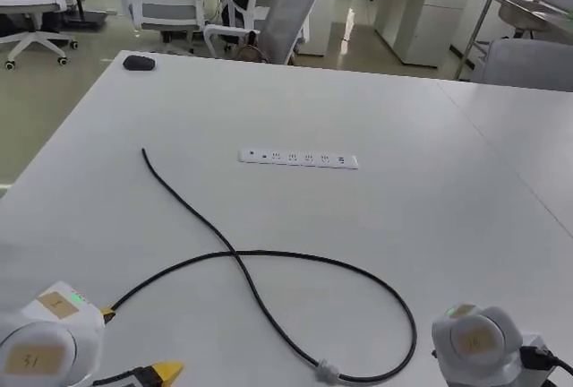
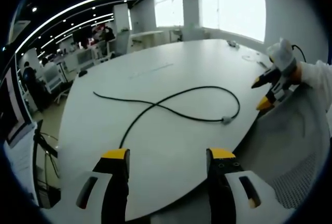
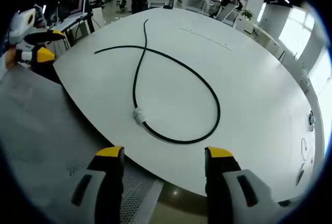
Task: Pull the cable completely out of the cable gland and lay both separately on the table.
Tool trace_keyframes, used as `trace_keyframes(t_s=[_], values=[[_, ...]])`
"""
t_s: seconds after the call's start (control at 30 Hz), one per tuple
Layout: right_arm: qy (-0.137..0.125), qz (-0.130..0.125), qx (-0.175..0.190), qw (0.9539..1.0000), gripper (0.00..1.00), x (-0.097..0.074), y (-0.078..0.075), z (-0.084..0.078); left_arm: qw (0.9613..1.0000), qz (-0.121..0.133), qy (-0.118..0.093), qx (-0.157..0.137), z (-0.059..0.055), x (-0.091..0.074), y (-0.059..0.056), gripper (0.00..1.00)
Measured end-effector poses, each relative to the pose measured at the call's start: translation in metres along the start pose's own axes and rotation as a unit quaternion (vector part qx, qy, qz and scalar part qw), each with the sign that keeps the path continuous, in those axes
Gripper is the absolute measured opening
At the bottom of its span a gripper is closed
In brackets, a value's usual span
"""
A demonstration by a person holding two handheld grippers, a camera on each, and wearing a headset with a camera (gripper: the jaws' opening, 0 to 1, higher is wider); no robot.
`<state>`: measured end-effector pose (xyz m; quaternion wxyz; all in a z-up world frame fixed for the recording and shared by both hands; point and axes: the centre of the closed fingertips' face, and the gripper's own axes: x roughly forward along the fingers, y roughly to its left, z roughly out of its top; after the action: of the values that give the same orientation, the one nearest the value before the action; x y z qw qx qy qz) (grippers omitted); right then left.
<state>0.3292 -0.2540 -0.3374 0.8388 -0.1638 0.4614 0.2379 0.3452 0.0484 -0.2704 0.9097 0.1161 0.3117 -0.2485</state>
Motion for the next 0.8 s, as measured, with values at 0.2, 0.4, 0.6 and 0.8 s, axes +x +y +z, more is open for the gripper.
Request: trace_keyframes(t_s=[0.2,0.4,0.6,0.8], values=[[0.006,0.001,-0.009,0.9999,0.65,0.001,0.002,-0.001,1.0000,0.001,-0.003,-0.001,0.001,0.000,0.001,0.61],[-0.014,0.041,0.016,0.9990,0.64,0.001,0.010,0.009,1.0000,0.000,-0.006,0.000,0.003,0.000,0.002,0.60],[-0.018,0.053,-0.006,0.9984,0.62,0.004,0.014,0.020,1.0000,0.000,-0.006,0.006,0.003,0.000,0.001,0.60],[-0.018,0.090,-0.056,0.9942,0.53,0.020,0.021,0.029,0.9999,-0.001,-0.014,-0.001,0.006,-0.002,0.002,0.60]])
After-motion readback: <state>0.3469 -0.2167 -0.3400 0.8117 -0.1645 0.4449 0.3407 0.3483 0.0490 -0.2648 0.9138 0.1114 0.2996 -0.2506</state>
